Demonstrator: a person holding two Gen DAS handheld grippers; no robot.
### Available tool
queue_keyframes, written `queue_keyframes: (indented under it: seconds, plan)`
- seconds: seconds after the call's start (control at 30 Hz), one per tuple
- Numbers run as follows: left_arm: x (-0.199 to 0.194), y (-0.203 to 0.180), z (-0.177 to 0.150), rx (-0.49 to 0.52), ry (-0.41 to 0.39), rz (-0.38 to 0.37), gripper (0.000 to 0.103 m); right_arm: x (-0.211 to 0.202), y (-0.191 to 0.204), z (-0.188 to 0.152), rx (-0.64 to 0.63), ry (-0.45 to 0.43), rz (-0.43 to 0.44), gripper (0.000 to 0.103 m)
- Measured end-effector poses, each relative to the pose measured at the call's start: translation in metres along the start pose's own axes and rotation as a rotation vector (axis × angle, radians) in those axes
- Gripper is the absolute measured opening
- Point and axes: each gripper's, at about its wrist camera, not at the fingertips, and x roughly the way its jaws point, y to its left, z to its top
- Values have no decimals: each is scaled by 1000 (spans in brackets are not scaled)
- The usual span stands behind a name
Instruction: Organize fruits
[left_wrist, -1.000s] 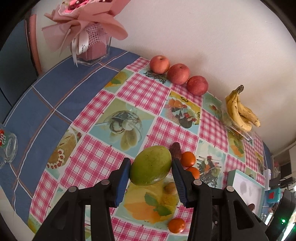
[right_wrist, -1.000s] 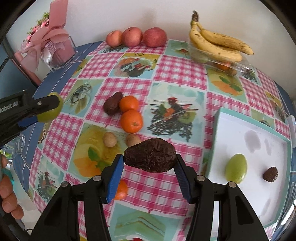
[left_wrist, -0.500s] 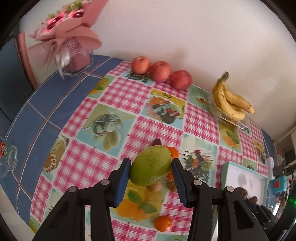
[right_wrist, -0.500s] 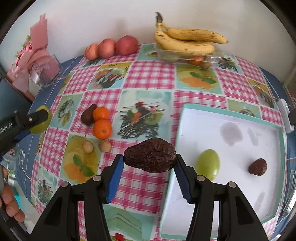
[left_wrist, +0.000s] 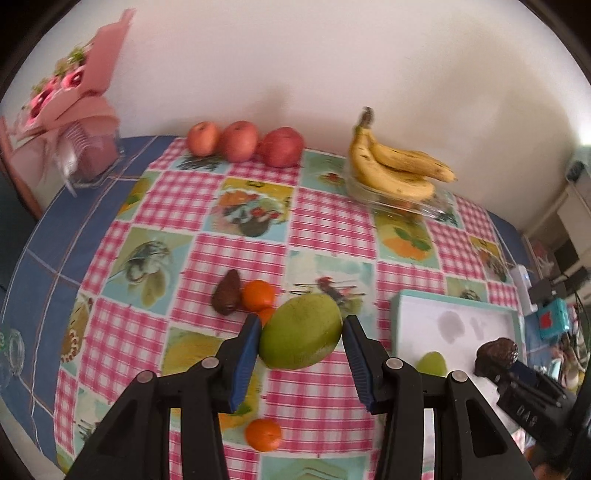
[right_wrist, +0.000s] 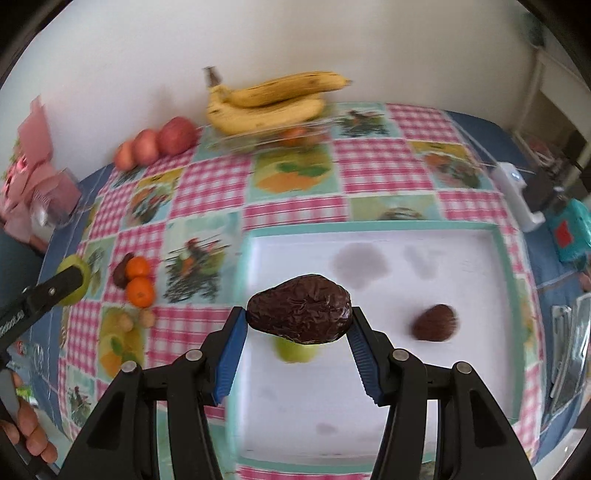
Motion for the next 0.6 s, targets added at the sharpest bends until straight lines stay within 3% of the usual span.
queue_keyframes:
  seconds: [0.1,0.27,0.6]
  plan:
    - [0,-16,-3,30,6,-39,35,-3,-26,0,40,-5,-45,57]
    - [6,-35,-4,71,19,-69,35,-13,-66,-3,110,-22,-101,57]
    - [43,-2,-9,-59,104,-63,37,-6,-86,-8,152,6,-98,57]
